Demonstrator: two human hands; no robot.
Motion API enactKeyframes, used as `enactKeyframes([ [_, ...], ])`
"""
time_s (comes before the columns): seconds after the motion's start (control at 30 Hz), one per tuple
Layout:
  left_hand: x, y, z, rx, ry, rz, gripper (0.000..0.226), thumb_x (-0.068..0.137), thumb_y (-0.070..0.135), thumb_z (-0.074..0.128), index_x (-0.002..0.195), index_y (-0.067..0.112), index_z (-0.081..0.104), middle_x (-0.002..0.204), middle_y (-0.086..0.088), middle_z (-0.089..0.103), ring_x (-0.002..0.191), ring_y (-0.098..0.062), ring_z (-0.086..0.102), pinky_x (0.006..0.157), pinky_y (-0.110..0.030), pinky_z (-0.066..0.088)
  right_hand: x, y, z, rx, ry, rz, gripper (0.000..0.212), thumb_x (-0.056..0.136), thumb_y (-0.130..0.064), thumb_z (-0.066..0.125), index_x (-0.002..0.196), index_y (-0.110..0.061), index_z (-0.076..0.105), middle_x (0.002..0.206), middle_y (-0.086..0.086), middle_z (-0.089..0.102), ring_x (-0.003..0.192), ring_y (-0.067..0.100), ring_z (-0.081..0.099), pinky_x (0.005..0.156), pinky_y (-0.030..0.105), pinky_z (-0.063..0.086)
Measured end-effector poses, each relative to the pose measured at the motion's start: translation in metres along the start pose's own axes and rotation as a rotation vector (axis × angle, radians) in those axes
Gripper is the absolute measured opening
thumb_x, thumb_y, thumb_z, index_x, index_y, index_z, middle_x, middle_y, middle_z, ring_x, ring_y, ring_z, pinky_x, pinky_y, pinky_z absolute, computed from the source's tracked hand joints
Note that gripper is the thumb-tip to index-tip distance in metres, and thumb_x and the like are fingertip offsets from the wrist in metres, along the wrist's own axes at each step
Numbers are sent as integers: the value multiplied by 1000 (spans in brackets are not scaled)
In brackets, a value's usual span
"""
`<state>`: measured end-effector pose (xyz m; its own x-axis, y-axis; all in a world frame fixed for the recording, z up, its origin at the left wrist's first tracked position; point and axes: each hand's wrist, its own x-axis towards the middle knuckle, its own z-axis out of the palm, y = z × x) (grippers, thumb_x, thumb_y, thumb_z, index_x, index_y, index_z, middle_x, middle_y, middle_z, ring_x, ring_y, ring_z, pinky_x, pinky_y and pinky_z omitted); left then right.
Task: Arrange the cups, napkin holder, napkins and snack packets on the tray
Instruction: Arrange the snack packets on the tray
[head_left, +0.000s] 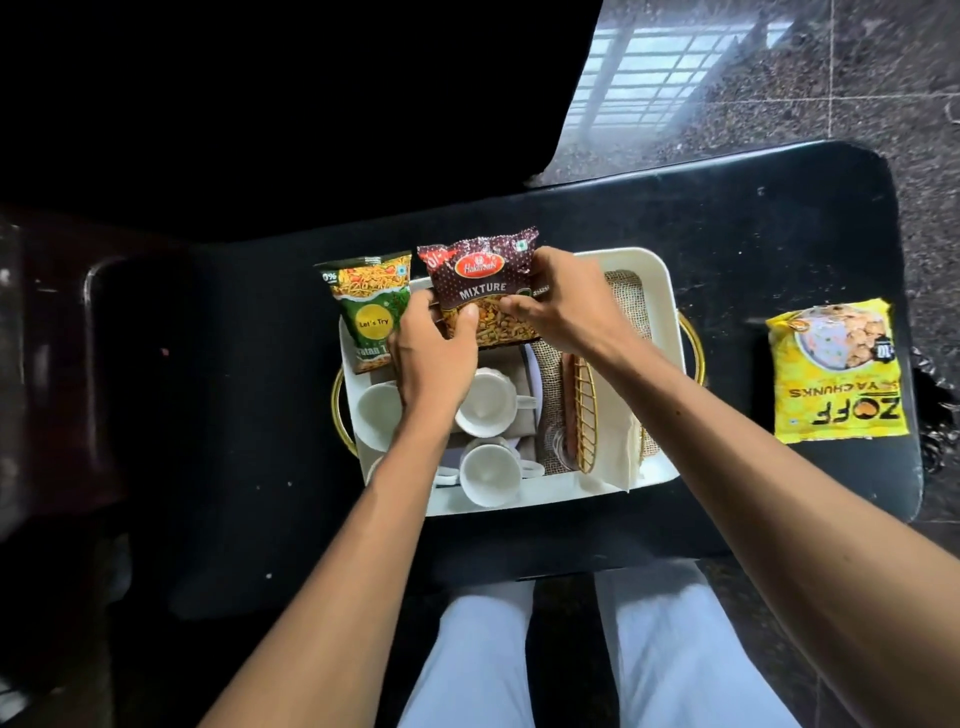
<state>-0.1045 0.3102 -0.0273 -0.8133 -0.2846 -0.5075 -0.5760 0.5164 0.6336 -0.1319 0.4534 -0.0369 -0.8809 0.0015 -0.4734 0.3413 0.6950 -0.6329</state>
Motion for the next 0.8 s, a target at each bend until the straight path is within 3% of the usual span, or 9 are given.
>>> enactKeyframes([
  [0.2,-3,0,2,-35,-25,-14,37,97,31,61,130,16,58,128,-6,68,119,-28,62,101,-44,52,2,-4,1,7,-5,29,35,91,-31,72,116,-8,65,113,6,73,102,20,67,90,41,55],
  [0.3,-13,4,-1,-144,13,-41,44,98,27,61,140,14,54,140,-5,62,127,-19,60,87,-15,48,0,-4,-10,29,19,61,44,91,-34,70,125,-8,62,117,7,71,105,20,67,93,37,55],
  [0.37,-27,9,-3,-205,74,-52,47,99,25,61,144,14,52,142,-4,60,120,-9,60,72,4,42,-8,0,-22,70,88,71,45,92,-34,69,128,-8,62,118,5,71,103,16,67,92,30,55],
  [0.4,-36,12,-3,-212,109,-31,46,99,25,61,143,15,53,139,-2,61,113,-4,60,69,6,42,-15,4,-29,87,138,68,42,92,-34,69,126,-10,63,116,4,72,99,12,67,89,26,55],
  [0.5,-64,29,5,-187,130,102,36,99,21,60,135,16,59,130,0,64,110,-4,61,82,-8,50,-40,22,-52,117,253,72,31,92,-32,69,117,-13,69,107,0,74,92,7,67,87,23,55],
  [0.67,-92,72,47,-104,-35,361,26,95,13,63,120,12,69,116,2,65,108,-16,66,91,-37,59,-84,77,-90,89,274,162,26,91,-28,69,112,-13,70,102,-2,75,93,10,70,87,28,57],
  [0.8,-109,96,95,-59,-215,450,24,95,17,64,117,14,71,113,-2,71,101,-18,68,88,-41,59,-110,123,-110,20,293,219,26,92,-25,69,115,-12,69,108,0,74,99,13,69,89,22,49],
])
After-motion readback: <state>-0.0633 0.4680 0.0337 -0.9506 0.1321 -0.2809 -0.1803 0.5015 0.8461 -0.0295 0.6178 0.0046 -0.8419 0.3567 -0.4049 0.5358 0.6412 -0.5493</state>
